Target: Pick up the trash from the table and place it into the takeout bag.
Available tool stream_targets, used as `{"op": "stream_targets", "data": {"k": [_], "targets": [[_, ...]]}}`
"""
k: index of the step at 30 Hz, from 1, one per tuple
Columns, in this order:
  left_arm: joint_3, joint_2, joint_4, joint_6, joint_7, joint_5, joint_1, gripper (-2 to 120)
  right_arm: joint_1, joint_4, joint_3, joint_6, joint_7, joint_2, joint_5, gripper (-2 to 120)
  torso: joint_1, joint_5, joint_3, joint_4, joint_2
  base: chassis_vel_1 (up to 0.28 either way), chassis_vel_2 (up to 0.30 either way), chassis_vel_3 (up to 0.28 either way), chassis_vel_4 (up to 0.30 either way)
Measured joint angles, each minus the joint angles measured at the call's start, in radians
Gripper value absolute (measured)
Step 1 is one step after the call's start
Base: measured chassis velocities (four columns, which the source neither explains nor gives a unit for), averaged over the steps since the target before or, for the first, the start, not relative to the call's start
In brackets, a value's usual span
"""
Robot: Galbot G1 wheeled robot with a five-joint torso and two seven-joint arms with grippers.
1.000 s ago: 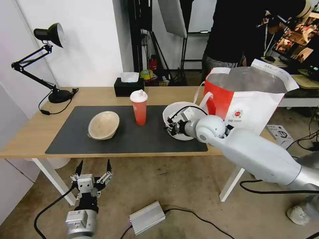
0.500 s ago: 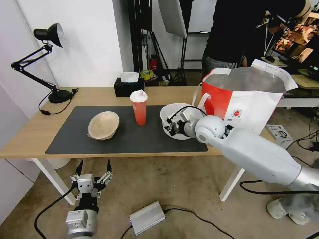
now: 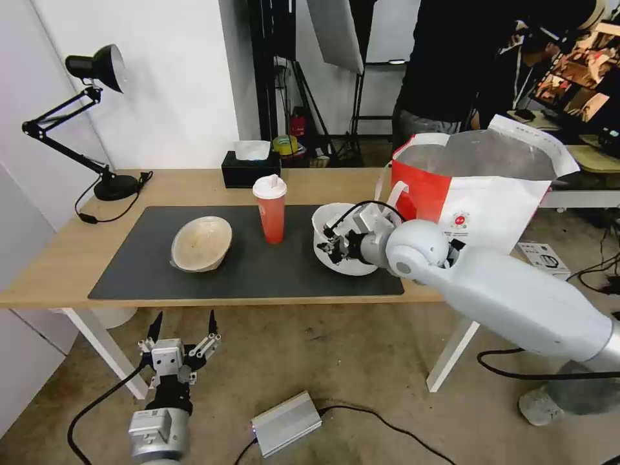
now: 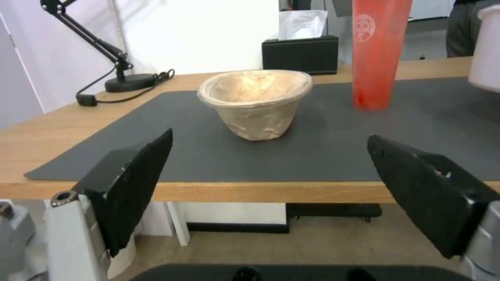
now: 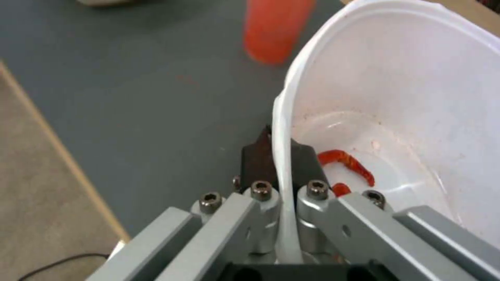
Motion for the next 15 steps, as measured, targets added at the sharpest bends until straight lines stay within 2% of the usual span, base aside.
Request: {"op": "stream_targets", "data": {"k": [15], "targets": [[-0.005, 0.0, -0.01, -0.001, -0.002, 0.0, 0.006, 100, 0.066, 0.123, -0.046, 0.0, 0.069, 0.012, 0.103, 0, 0.0, 0.0, 0.0, 0.0, 0.0, 0.0, 0.0, 0.0, 0.0]]}}
